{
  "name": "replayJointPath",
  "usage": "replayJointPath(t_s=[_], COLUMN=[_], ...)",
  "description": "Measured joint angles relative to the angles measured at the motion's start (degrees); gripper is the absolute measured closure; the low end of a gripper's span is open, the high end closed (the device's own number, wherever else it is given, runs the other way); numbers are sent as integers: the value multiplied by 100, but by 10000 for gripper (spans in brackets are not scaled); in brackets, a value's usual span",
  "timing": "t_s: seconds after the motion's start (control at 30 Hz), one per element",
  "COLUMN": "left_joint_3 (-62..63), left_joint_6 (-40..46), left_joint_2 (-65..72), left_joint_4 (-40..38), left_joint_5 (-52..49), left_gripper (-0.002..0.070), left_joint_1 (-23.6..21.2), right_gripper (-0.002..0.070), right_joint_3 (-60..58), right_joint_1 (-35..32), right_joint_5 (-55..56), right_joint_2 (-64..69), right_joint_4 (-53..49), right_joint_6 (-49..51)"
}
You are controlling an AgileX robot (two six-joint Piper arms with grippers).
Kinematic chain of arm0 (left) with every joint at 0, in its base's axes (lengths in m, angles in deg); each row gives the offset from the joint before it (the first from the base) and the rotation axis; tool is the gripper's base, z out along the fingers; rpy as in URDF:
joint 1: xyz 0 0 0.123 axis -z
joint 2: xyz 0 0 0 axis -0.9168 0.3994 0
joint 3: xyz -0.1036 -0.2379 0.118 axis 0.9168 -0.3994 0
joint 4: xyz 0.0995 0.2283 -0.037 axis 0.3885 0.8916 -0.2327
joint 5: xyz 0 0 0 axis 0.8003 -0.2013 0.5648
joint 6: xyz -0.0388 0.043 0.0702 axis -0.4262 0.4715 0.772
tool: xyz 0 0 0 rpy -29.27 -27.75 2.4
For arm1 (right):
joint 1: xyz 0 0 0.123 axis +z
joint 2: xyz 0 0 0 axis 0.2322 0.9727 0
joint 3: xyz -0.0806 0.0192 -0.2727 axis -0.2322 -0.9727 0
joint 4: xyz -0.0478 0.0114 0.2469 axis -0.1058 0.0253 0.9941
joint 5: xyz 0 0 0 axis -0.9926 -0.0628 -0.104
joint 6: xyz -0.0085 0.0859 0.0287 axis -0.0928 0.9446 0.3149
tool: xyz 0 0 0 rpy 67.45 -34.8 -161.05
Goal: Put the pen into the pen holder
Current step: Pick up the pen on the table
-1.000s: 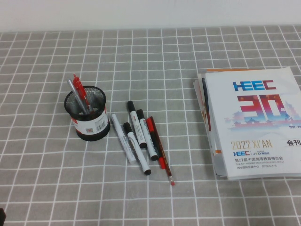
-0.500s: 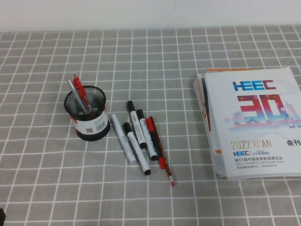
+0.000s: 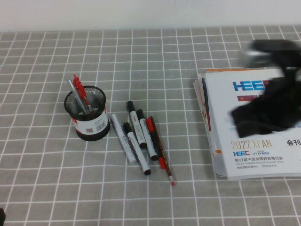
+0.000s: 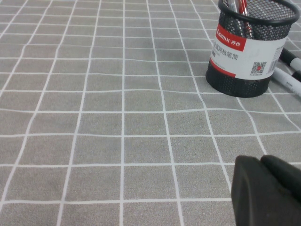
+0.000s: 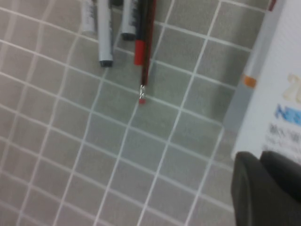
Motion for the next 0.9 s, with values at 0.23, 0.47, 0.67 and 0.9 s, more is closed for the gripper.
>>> replayJointPath(t_s=[0.23, 0.47, 0.67, 0.9], left_joint_3=[0, 0, 0, 0], left_joint_6=[0, 0, 0, 0], left_joint_2=[0, 0, 0, 0], left_joint_4=[0, 0, 0, 0], left_joint_5=[0, 0, 0, 0], left_gripper=[681, 681, 681, 681], left_joint_1=[0, 0, 0, 0], right_gripper=[688, 685, 542, 405], right_joint_3=[976, 2098, 3170, 4044], right_joint_1=[753, 1332, 1440, 1449], right_joint_5=[10, -619, -870, -893], right_joint_2=[1448, 2827, 3865, 4462], right_joint_4=[-394, -1284, -1460, -1643], right_joint_6=[255, 492, 633, 722])
